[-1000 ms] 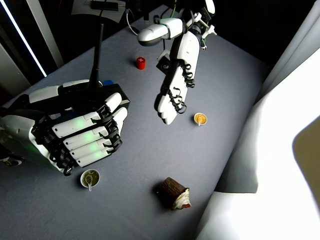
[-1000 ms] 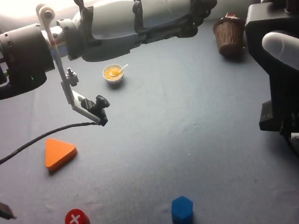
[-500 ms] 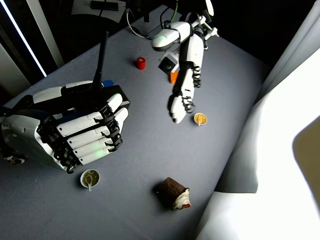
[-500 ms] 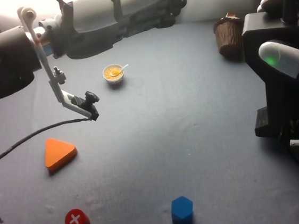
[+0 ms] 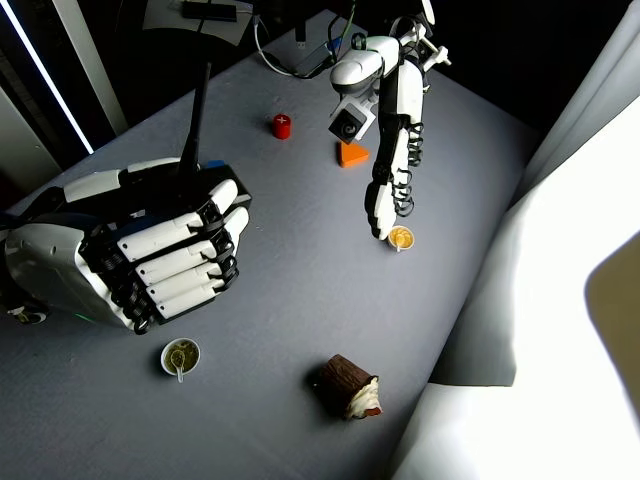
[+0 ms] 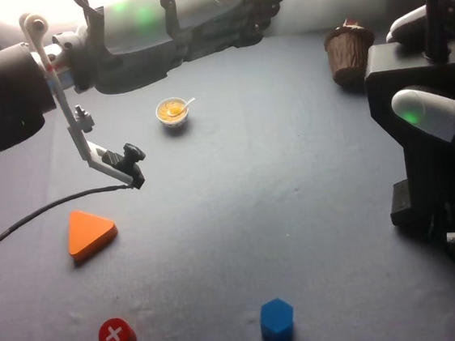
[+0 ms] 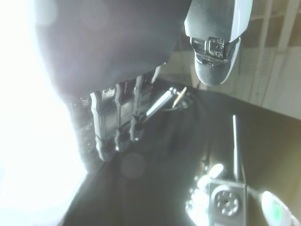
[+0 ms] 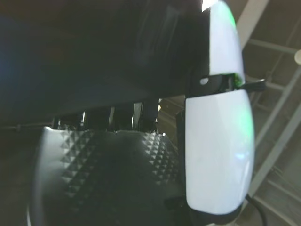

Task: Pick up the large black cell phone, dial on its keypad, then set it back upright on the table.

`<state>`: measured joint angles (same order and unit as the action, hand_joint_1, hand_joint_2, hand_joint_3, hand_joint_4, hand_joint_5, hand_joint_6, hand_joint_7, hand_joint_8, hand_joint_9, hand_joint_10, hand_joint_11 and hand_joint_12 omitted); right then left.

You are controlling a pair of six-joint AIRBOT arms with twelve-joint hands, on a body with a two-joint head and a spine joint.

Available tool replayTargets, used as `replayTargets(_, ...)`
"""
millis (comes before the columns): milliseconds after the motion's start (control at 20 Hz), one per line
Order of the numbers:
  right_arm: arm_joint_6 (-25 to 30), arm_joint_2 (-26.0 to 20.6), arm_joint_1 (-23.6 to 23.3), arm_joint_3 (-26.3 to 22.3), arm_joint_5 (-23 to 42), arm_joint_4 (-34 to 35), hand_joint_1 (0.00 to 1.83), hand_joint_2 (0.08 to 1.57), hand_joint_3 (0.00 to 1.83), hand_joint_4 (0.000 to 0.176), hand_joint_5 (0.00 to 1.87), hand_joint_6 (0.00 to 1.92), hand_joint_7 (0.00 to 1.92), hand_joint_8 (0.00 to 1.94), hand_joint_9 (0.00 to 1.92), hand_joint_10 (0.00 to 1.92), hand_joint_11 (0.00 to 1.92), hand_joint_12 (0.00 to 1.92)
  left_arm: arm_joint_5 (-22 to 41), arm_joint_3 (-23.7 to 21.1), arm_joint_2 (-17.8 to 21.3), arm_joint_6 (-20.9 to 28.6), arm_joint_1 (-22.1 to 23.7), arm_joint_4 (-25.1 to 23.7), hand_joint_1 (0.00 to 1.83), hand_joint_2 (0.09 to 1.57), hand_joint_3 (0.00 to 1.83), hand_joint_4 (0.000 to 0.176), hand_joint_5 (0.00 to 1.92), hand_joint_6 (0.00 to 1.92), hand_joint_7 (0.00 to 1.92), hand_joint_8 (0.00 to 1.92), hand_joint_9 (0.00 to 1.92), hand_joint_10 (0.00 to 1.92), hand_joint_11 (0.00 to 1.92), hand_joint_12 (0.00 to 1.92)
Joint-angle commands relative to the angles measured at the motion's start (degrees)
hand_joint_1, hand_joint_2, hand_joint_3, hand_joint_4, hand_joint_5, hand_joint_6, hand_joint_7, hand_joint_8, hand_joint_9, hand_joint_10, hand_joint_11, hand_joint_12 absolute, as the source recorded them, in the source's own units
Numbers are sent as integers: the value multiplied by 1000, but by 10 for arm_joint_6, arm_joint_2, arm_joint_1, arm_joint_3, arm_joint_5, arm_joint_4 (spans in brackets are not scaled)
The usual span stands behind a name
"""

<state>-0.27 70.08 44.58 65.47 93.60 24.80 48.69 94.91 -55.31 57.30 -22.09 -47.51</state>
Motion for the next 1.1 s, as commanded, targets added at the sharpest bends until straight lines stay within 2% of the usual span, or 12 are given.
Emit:
replayTargets(0, 8, -6, 0, 2, 75, -14, 1378, 1113, 0, 0, 1009, 772, 949, 1007, 899, 1319, 875, 1240, 49, -1, 3, 4, 12, 40, 0, 1188, 0, 0, 106, 3, 101, 3, 73, 3, 0, 211)
replayTargets(150, 8, -7, 0, 2, 75, -15, 1380, 1105, 0, 0, 1010, 791, 972, 965, 923, 1278, 890, 1194, 49, 1, 3, 3, 14, 40, 0, 1185, 0, 0, 135, 3, 116, 1, 96, 3, 0, 271)
replayTargets(200, 8, -7, 1, 2, 75, -16, 1467, 1089, 5, 0, 1016, 743, 989, 857, 951, 1115, 873, 1496, 49, 4, 3, 3, 14, 40, 0, 1184, 0, 0, 121, 1, 103, 0, 83, 1, 0, 248)
replayTargets(250, 8, -8, 1, 2, 75, -16, 1484, 1087, 4, 0, 1019, 737, 995, 823, 957, 1082, 861, 1564, 49, 8, 4, 3, 13, 40, 0, 1181, 0, 0, 111, 0, 99, 0, 77, 0, 0, 242)
replayTargets(450, 8, -7, 1, 2, 75, -16, 1490, 1086, 0, 0, 1030, 723, 1006, 792, 968, 1062, 858, 1576, 49, 32, 5, 3, 14, 40, 0, 1177, 0, 0, 79, 0, 80, 1, 62, 0, 0, 195)
replayTargets(600, 8, -8, 1, 4, 75, -16, 1488, 1091, 0, 0, 983, 820, 1017, 756, 970, 1063, 845, 1588, 49, 41, 11, 3, 12, 40, 0, 1183, 1, 0, 74, 3, 71, 2, 49, 2, 0, 160)
replayTargets(650, 8, -9, 1, 4, 75, -16, 1386, 1095, 0, 0, 972, 904, 1023, 820, 967, 1201, 851, 1254, 49, 41, 15, 3, 8, 40, 0, 1178, 0, 0, 67, 1, 67, 0, 45, 1, 0, 151)
replayTargets(750, 8, -9, 1, 5, 75, -16, 1380, 1103, 1, 0, 954, 918, 1011, 855, 946, 1244, 849, 1230, 49, 39, 19, 3, 5, 41, 0, 1180, 0, 0, 86, 2, 91, 2, 71, 3, 0, 225)
replayTargets(900, 8, -11, 1, 5, 75, -16, 1383, 1096, 1, 0, 977, 857, 1028, 842, 954, 1244, 859, 1238, 49, 37, 20, 3, 5, 41, 0, 1178, 0, 0, 55, 3, 57, 0, 43, 0, 0, 134)
replayTargets(950, 8, -11, 1, 5, 75, -16, 1469, 1085, 0, 0, 1003, 758, 1049, 758, 977, 1091, 848, 1517, 49, 36, 20, 3, 5, 42, 0, 1177, 0, 0, 83, 1, 86, 0, 68, 0, 0, 181)
replayTargets(1000, 8, -11, 1, 5, 75, -16, 1402, 1085, 3, 0, 1001, 817, 1053, 785, 973, 1185, 846, 1333, 49, 36, 20, 3, 5, 42, 0, 1177, 0, 0, 94, 2, 94, 1, 74, 1, 0, 202)
replayTargets(1050, 8, -12, 1, 5, 75, -16, 1387, 1093, 0, 0, 986, 850, 1040, 816, 959, 1229, 857, 1273, 49, 36, 20, 3, 5, 43, 0, 1174, 0, 0, 93, 1, 87, 1, 68, 1, 0, 186)
